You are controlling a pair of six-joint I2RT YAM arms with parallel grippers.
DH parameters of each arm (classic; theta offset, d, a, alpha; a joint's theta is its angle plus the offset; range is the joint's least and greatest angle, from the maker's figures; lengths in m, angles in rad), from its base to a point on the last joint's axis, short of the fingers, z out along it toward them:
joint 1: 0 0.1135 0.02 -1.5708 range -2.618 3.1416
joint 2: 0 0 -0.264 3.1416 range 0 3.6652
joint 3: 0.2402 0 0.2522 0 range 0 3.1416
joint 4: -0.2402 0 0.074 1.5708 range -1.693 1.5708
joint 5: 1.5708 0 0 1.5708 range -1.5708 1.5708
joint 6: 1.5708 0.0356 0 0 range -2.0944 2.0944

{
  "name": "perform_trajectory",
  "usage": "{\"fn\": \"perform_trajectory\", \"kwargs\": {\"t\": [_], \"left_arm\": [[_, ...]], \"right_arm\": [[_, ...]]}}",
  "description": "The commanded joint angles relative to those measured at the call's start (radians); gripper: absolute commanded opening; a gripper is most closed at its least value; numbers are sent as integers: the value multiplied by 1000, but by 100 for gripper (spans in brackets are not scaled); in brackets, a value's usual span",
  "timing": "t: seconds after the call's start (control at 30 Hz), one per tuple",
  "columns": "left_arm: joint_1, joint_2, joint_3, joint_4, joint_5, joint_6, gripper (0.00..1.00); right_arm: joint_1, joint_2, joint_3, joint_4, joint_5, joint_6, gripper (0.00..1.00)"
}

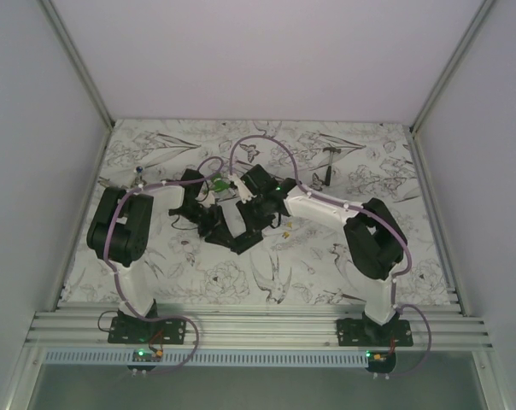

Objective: Snap on the fuse box
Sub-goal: Install the fuse at the fuse box base.

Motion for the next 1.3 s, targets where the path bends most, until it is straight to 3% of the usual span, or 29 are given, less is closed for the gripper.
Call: {"fn": "perform_trajectory", "kwargs": {"t": [0.0, 0.7, 0.9, 1.07, 1.27], "left_arm": [[2, 7, 7, -50, -32, 24, 27], [0, 2, 5, -52, -33, 27, 28], [0, 2, 5, -51, -32, 28, 28], [1, 4, 7, -52, -31, 28, 28], [0, 2, 4, -52, -31, 31, 28]], "right_arm": [[16, -44, 3, 29, 38, -9, 27], [40, 18, 22, 25, 65, 1, 20], [48, 39, 34, -2, 73, -9, 14], [55, 57, 63, -43, 89, -19, 0], [67, 118, 145, -151, 108, -41, 0]]}}
